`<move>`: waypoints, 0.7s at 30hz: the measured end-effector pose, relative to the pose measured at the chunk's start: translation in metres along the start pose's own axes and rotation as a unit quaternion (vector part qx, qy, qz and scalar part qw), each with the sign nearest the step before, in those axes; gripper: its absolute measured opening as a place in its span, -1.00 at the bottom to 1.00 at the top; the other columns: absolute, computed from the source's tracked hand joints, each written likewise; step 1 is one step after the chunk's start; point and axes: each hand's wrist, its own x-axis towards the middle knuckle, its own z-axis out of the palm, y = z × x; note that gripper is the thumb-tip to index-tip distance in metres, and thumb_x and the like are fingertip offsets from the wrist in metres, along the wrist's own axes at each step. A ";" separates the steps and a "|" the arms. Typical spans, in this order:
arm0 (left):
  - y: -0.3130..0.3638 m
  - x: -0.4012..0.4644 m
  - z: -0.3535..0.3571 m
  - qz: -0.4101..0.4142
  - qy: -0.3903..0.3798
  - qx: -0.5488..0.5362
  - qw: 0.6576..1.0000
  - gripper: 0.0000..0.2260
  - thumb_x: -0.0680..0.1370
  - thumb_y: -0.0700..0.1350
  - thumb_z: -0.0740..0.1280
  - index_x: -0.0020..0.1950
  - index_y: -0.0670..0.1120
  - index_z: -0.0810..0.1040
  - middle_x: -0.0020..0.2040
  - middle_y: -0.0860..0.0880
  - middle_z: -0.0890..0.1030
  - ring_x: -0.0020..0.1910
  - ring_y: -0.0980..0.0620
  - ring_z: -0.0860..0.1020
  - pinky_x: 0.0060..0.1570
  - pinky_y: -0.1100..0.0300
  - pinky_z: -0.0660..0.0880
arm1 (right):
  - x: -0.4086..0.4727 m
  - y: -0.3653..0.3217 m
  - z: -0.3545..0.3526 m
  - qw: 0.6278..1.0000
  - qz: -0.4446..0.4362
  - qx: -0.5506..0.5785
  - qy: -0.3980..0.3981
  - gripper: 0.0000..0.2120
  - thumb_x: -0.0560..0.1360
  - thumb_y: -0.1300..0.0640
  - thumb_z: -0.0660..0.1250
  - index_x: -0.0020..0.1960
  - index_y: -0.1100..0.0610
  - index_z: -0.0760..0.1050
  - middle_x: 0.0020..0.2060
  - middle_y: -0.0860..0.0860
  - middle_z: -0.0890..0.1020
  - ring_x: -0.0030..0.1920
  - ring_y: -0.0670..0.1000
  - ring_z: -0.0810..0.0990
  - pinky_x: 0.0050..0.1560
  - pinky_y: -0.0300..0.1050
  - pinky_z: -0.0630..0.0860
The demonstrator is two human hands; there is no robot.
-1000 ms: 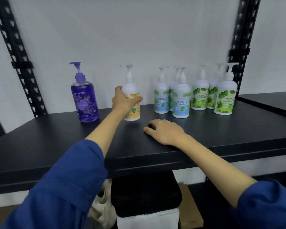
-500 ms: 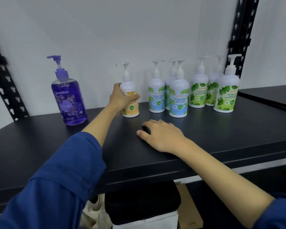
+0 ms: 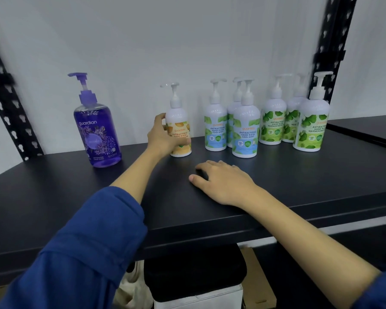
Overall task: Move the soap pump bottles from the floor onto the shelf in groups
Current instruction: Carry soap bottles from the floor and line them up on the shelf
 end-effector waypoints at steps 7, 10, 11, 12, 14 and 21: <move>-0.009 -0.001 -0.007 0.012 -0.053 -0.013 0.998 -0.09 0.30 -0.29 0.55 0.47 0.15 0.13 0.30 -0.10 0.43 0.24 -0.06 0.46 0.21 -0.06 0.48 | -0.001 0.000 -0.001 1.000 0.000 0.001 -0.002 -0.49 0.59 -0.22 -0.02 0.42 0.01 0.29 0.40 -0.02 0.36 0.41 0.08 0.27 0.39 0.12 0.21; -0.009 -0.003 -0.005 0.030 -0.047 -0.013 0.998 -0.07 0.30 -0.31 0.55 0.46 0.20 0.13 0.32 -0.10 0.43 0.26 -0.05 0.45 0.21 -0.05 0.48 | -0.001 0.000 -0.001 1.000 0.000 0.002 -0.002 -0.49 0.59 -0.22 -0.02 0.42 0.01 0.29 0.40 -0.02 0.36 0.42 0.09 0.27 0.40 0.13 0.20; -0.009 -0.003 -0.005 0.034 -0.048 -0.013 0.998 -0.07 0.30 -0.31 0.55 0.46 0.21 0.13 0.32 -0.10 0.43 0.26 -0.04 0.44 0.21 -0.04 0.48 | -0.001 -0.001 -0.001 1.000 0.000 0.002 -0.002 -0.49 0.59 -0.23 -0.02 0.42 0.01 0.29 0.41 -0.02 0.36 0.42 0.09 0.27 0.40 0.13 0.20; -0.009 -0.003 -0.005 0.038 -0.050 -0.013 0.998 -0.08 0.30 -0.31 0.55 0.46 0.21 0.13 0.32 -0.09 0.43 0.26 -0.04 0.45 0.21 -0.02 0.49 | -0.001 -0.001 -0.001 1.000 0.000 0.003 -0.002 -0.49 0.59 -0.23 -0.02 0.42 0.01 0.29 0.41 -0.02 0.35 0.42 0.09 0.27 0.40 0.13 0.20; -0.009 -0.002 -0.006 0.043 -0.057 -0.013 0.997 -0.08 0.31 -0.31 0.55 0.46 0.21 0.14 0.32 -0.09 0.43 0.27 -0.03 0.44 0.19 0.02 0.49 | -0.001 -0.001 -0.001 1.000 0.000 0.004 -0.002 -0.49 0.59 -0.23 -0.02 0.43 0.00 0.28 0.41 -0.02 0.35 0.42 0.09 0.26 0.40 0.12 0.20; -0.010 -0.001 -0.007 0.047 -0.053 -0.011 0.997 -0.10 0.31 -0.28 0.55 0.46 0.18 0.14 0.31 -0.08 0.42 0.26 -0.03 0.44 0.12 0.10 0.47 | -0.001 -0.001 -0.001 1.000 -0.001 0.001 -0.003 -0.49 0.59 -0.22 -0.02 0.42 0.02 0.29 0.40 -0.01 0.36 0.41 0.09 0.28 0.39 0.12 0.21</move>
